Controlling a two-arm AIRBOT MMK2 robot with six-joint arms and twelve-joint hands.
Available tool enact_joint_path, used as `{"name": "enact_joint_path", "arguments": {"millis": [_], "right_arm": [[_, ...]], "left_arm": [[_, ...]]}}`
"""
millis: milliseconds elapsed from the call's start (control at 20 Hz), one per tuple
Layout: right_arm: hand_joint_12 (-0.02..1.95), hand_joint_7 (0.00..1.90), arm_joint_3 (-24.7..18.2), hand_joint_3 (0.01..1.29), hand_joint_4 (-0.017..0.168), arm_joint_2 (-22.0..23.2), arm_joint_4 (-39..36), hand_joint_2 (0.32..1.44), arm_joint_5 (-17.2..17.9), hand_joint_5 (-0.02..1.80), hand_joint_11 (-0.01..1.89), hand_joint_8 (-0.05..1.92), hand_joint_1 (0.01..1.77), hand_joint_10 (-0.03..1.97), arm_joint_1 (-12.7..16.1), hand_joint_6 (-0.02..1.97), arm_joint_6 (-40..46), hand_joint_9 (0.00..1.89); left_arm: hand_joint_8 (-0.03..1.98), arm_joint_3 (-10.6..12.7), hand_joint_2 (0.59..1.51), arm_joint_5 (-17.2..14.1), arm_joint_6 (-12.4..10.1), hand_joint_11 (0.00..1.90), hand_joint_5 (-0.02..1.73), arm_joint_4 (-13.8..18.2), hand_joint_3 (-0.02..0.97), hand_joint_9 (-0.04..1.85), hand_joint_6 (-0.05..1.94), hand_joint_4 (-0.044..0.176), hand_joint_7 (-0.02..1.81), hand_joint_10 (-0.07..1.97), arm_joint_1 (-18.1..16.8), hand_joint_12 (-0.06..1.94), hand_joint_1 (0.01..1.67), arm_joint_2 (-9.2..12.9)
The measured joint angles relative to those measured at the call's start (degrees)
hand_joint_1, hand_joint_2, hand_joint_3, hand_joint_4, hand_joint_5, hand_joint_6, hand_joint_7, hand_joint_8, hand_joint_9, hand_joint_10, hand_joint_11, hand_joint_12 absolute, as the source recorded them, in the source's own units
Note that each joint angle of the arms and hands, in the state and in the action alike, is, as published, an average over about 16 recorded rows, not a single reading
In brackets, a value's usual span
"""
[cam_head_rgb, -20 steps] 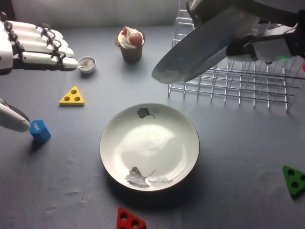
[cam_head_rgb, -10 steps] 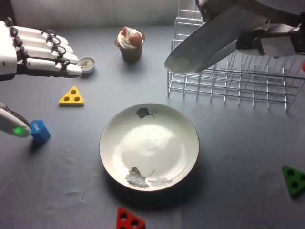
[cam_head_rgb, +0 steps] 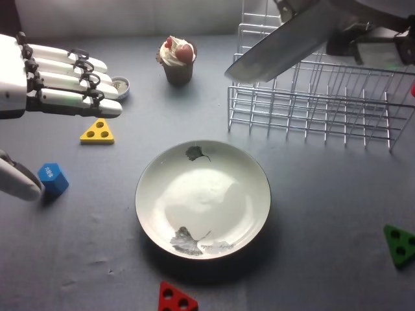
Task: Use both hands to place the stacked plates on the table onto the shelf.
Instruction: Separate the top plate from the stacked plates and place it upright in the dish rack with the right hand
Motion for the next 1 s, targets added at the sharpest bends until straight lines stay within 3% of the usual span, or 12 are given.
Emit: {"name": "enact_joint_path", "arguments": {"millis": [400,1000], "right_arm": [[1.30,1.14,0.92,0.01,0.005,0.15,2.67,0.90,1.06,0.96,1.02,0.48,1.47,0.56,-0.59,0.91,-2.44,1.21],[1.28,1.14,2.20,0.01,-0.005,0.46,11.82,0.90,1.17,0.96,1.04,0.45,1.47,0.55,-0.74,0.90,-2.70,1.22]], "left_arm": [[0.00,-0.19,0.982,-2.76,-1.06,0.11,0.11,1.40,0.009,0.13,0.00,0.002,0.14,0.00,0.32,0.02,0.01,-0.90],[0.00,-1.34,0.984,-3.30,-1.24,0.12,0.13,1.67,0.010,0.13,0.00,0.002,0.14,0.01,0.88,0.02,0.01,-2.56]]}}
